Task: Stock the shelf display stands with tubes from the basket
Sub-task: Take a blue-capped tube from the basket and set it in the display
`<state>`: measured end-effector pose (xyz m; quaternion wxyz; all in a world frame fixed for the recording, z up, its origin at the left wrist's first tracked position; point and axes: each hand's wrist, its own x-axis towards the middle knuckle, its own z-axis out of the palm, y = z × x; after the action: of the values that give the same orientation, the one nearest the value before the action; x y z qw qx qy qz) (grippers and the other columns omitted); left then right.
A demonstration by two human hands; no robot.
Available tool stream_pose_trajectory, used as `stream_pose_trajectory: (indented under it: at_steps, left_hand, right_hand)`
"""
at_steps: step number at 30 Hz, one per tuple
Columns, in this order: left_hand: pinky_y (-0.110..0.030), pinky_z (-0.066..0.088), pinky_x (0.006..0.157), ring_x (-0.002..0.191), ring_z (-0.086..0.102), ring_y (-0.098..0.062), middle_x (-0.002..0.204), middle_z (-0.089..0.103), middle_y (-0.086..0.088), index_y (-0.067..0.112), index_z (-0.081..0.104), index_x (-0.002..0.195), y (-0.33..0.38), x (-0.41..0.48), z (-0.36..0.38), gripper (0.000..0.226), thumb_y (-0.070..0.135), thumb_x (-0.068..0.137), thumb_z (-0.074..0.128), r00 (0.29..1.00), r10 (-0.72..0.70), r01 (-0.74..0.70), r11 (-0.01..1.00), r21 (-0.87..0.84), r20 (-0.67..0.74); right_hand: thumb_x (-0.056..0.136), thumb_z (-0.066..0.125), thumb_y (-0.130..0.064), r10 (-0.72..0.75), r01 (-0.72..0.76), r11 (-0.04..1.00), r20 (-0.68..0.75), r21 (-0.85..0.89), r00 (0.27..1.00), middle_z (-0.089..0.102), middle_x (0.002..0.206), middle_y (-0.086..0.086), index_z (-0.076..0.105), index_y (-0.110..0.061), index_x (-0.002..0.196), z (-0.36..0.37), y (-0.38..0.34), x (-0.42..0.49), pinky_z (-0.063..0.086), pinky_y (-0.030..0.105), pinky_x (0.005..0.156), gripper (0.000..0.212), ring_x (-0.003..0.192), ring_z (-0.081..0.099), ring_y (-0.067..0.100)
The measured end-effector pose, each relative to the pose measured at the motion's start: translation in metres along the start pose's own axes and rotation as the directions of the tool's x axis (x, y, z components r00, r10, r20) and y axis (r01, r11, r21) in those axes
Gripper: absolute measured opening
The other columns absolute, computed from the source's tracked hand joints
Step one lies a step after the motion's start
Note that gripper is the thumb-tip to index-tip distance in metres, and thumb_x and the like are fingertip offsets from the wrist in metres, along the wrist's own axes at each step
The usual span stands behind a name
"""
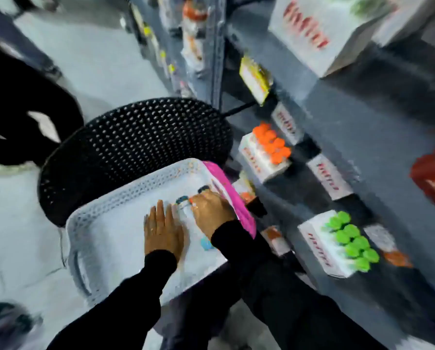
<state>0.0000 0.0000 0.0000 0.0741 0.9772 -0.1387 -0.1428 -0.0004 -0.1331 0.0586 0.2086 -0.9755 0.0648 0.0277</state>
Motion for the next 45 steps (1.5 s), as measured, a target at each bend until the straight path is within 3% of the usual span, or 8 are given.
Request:
stream_pose_trajectory:
  at_steps: [2,4,10,20,24,28,36,45]
  left_hand:
    - [-0.056,0.036,0.101,0.122,0.046,-0.047,0.135,0.046,-0.028,-0.006,0.049,0.126,-0.013,-0.007,0.016,0.064,0.036,0.083,0.027,0.996,-0.085,0.086,0.995,-0.042,0.023]
    - [-0.050,0.023,0.108,0.128,0.040,-0.042,0.141,0.042,-0.024,-0.004,0.044,0.131,-0.024,-0.019,0.031,0.066,0.042,0.092,0.019,0.994,-0.105,0.106,0.994,-0.010,0.015]
    - [-0.037,-0.004,0.113,0.138,0.024,-0.030,0.148,0.031,-0.017,-0.001,0.031,0.138,-0.030,-0.018,0.042,0.069,0.047,0.094,0.008,0.997,-0.073,0.073,0.997,0.026,-0.017]
    - [-0.034,-0.011,0.112,0.138,0.018,-0.029,0.149,0.027,-0.020,-0.003,0.025,0.140,-0.028,-0.016,0.037,0.068,0.042,0.088,0.024,0.998,-0.061,0.061,0.998,-0.002,0.009]
    - [-0.032,-0.020,0.110,0.143,-0.005,-0.025,0.156,-0.001,-0.013,0.005,-0.007,0.141,-0.024,-0.020,0.028,0.075,0.050,0.081,-0.002,0.997,-0.050,0.049,0.999,0.019,0.057]
    - [-0.039,-0.005,0.116,0.144,-0.008,-0.024,0.157,-0.007,-0.007,0.007,-0.003,0.146,0.001,-0.023,-0.003,0.072,0.050,0.088,0.001,0.993,-0.030,0.030,1.000,-0.001,0.113]
    - [-0.050,0.027,0.109,0.134,0.032,-0.038,0.145,0.035,-0.023,-0.006,0.035,0.136,0.164,0.002,-0.115,0.070,0.040,0.084,0.022,0.867,0.425,-0.477,0.858,-0.190,-0.259]
    - [-0.045,0.014,0.115,0.141,0.018,-0.034,0.152,0.021,-0.020,-0.004,0.023,0.141,0.316,-0.055,-0.155,0.068,0.036,0.087,0.030,0.640,0.710,-0.765,0.622,-0.164,-0.293]
  right_hand:
    - [0.088,0.029,-0.020,0.019,-0.025,0.999,0.153,0.034,0.988,0.070,0.097,0.021,0.070,-0.001,0.096,0.014,-0.008,0.014,0.054,0.041,0.084,0.046,0.097,0.065,0.036]
    - [0.093,0.047,-0.025,0.085,-0.078,0.996,0.217,-0.037,0.972,0.066,0.112,0.018,0.059,-0.004,0.116,0.019,-0.013,0.021,0.047,0.042,0.092,0.033,0.112,0.054,0.035]
    - [0.090,0.059,-0.027,0.085,-0.018,0.951,0.207,-0.307,0.975,0.069,0.105,0.014,0.049,-0.006,0.127,0.036,-0.020,0.045,0.039,0.044,0.091,0.044,0.115,0.046,0.036]
    - [0.085,0.063,-0.025,0.126,-0.077,0.979,0.263,-0.189,0.956,0.068,0.109,0.014,0.061,-0.008,0.112,-0.001,-0.038,0.032,0.040,0.037,0.097,0.032,0.116,0.045,0.030]
    - [0.082,0.067,-0.024,0.200,-0.178,0.980,0.355,-0.093,0.913,0.065,0.107,0.015,0.065,-0.009,0.106,-0.046,-0.033,0.017,0.045,0.030,0.075,0.029,0.107,0.056,0.030]
    - [0.073,0.073,-0.030,0.298,-0.287,0.954,0.304,-0.079,0.905,0.067,0.095,0.011,0.072,-0.011,0.094,-0.111,-0.019,-0.004,0.046,0.027,0.069,0.028,0.089,0.058,0.026]
    - [0.070,0.078,-0.030,0.421,-0.421,0.905,-0.004,-0.066,0.907,0.072,0.106,0.009,0.075,-0.015,0.100,-0.276,0.010,-0.092,0.049,0.026,0.081,0.033,0.102,0.062,0.030]
    - [0.073,0.077,-0.033,0.569,-0.598,0.797,-0.231,-0.081,0.789,0.071,0.111,0.007,0.075,-0.015,0.103,-0.368,0.044,-0.206,0.048,0.028,0.074,0.035,0.103,0.063,0.028]
